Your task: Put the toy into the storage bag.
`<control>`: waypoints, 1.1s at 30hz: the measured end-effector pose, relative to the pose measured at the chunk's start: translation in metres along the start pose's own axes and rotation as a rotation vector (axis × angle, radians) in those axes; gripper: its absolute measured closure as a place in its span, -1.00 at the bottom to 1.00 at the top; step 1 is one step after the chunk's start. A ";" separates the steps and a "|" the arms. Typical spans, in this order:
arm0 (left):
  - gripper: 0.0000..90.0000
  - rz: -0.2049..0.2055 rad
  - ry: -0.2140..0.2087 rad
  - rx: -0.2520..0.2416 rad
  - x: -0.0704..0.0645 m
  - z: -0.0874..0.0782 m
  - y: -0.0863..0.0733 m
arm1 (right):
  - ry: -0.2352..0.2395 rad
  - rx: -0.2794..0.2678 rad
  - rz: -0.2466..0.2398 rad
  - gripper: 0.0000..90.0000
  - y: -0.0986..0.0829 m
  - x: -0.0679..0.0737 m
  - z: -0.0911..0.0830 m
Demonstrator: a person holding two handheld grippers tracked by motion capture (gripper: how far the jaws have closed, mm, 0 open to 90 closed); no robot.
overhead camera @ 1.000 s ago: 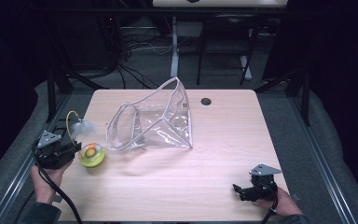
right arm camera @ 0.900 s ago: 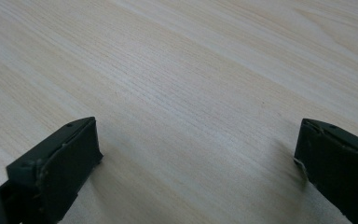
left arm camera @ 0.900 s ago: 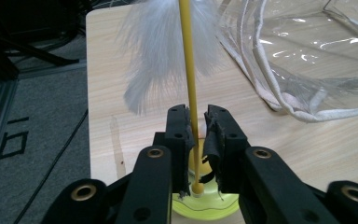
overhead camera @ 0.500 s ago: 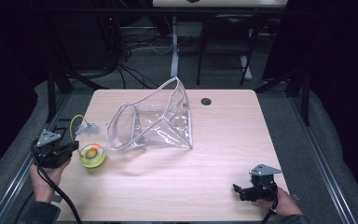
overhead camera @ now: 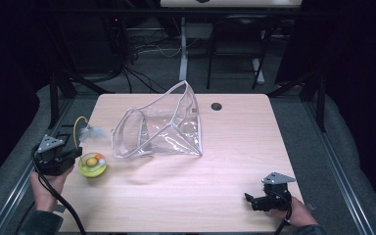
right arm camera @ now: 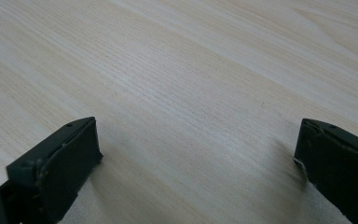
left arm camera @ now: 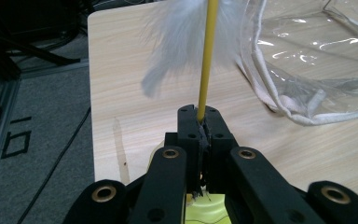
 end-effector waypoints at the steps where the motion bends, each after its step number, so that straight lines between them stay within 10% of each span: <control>1: 0.96 -0.002 -0.001 0.000 0.000 -0.001 0.000 | 0.000 0.000 0.000 -1.00 0.000 0.000 0.000; 33: 0.96 0.002 -0.007 -0.014 0.004 -0.018 0.018 | -0.003 0.001 0.002 -1.00 0.000 0.000 0.000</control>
Point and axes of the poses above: each handheld gripper's, and its own axes: z roughly forward along the jaws, y roughly out of its top, x roughly to its left, the point moved 1 cm from there along z, roughly forward along the jaws, and after that the axes turned 6 degrees about y, right-handed, at the moved point
